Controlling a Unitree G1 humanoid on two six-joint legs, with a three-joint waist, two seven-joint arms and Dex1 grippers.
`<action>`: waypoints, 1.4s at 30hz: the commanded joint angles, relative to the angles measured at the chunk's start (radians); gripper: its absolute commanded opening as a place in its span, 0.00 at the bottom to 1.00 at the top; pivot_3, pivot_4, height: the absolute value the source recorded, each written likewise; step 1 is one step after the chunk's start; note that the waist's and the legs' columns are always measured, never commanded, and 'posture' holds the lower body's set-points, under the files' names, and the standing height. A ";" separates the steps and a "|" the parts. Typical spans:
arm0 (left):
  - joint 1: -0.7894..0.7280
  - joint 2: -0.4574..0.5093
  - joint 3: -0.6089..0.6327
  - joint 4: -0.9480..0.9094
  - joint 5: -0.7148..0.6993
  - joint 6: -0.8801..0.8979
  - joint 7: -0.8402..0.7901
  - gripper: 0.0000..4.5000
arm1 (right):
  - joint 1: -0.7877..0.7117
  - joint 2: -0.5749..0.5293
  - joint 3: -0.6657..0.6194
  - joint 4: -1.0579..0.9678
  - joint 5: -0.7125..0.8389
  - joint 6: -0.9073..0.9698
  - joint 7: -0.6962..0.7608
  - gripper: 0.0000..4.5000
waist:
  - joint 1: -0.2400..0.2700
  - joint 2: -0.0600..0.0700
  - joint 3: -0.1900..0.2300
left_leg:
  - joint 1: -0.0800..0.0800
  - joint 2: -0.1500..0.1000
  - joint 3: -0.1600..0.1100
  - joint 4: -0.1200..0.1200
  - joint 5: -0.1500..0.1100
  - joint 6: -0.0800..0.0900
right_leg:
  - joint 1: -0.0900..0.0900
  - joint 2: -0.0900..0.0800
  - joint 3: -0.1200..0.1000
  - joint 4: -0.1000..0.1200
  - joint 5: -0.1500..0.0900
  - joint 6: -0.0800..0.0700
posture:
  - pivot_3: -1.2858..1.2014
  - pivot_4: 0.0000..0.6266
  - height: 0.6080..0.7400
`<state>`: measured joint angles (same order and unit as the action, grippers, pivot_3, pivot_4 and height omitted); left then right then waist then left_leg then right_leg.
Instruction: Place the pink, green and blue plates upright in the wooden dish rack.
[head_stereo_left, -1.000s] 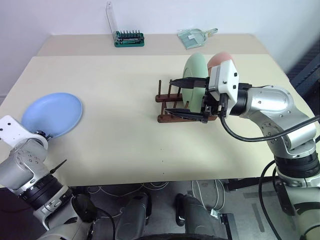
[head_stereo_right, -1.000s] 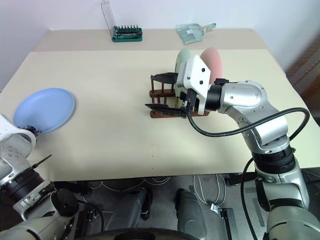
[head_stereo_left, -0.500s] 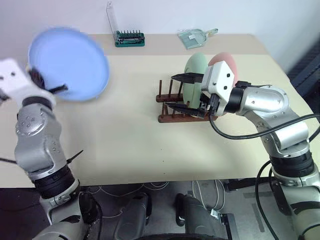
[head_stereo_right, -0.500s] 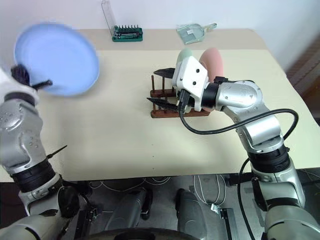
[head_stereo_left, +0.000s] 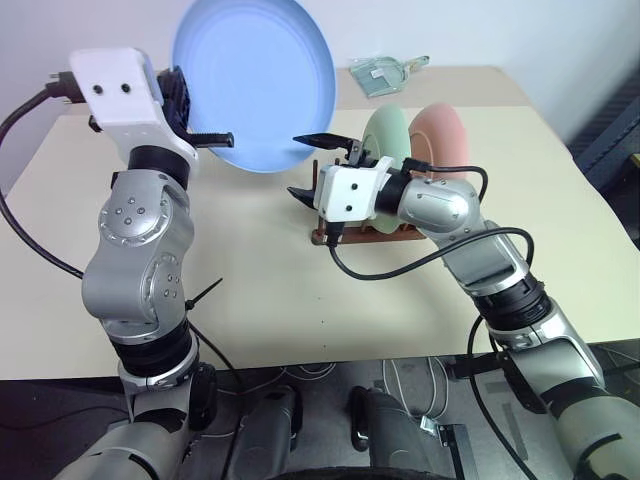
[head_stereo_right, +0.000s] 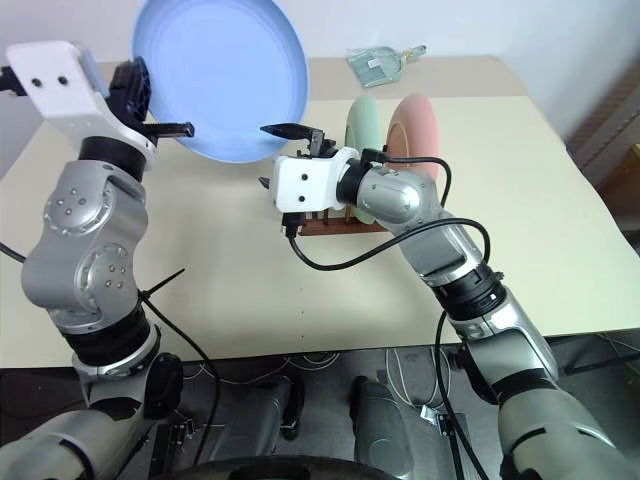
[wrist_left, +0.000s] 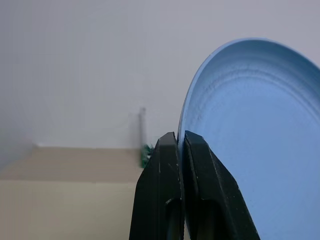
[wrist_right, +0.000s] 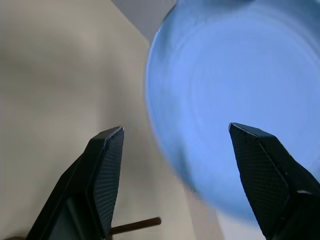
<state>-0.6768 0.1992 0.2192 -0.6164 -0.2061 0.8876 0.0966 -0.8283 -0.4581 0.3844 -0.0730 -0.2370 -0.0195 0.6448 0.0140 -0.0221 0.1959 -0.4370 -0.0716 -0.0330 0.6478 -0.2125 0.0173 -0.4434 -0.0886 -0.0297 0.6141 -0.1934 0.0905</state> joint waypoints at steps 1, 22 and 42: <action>-0.026 -0.001 0.007 -0.075 -0.024 0.048 -0.003 0.00 | -0.027 0.016 -0.009 0.004 -0.039 -0.047 -0.021 0.76 | -0.002 0.000 0.000 | 0.000 0.000 0.000 0.000 0.000 0.000 | 0.000 0.000 0.000 0.000 0.000 0.000 | 0.52 0.24 0.97; -0.054 -0.072 0.137 -0.087 -0.126 0.047 0.011 0.18 | -0.012 0.047 -0.009 0.049 -0.115 -0.131 -0.028 0.00 | -0.004 0.000 0.000 | 0.002 0.000 0.000 0.000 0.001 -0.001 | 0.001 0.001 0.001 0.002 0.000 0.000 | 0.52 0.24 0.97; 0.305 0.250 0.345 0.192 -0.154 -0.303 -0.203 0.99 | -0.068 0.213 -0.253 -0.179 0.487 0.205 0.069 0.00 | -0.022 0.000 0.000 | 0.011 0.001 -0.001 -0.002 -0.002 0.001 | 0.006 0.001 0.002 0.004 0.001 -0.002 | 0.52 0.24 0.97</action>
<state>-0.3881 0.4280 0.6016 -0.3987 -0.3574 0.6278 -0.0487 -0.8684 -0.2532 0.1949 -0.1810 0.1447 0.1238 0.7087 -0.0085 -0.0224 0.1956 -0.4261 -0.0708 -0.0337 0.6454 -0.2154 0.0176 -0.4380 -0.0878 -0.0276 0.6173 -0.1928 0.0885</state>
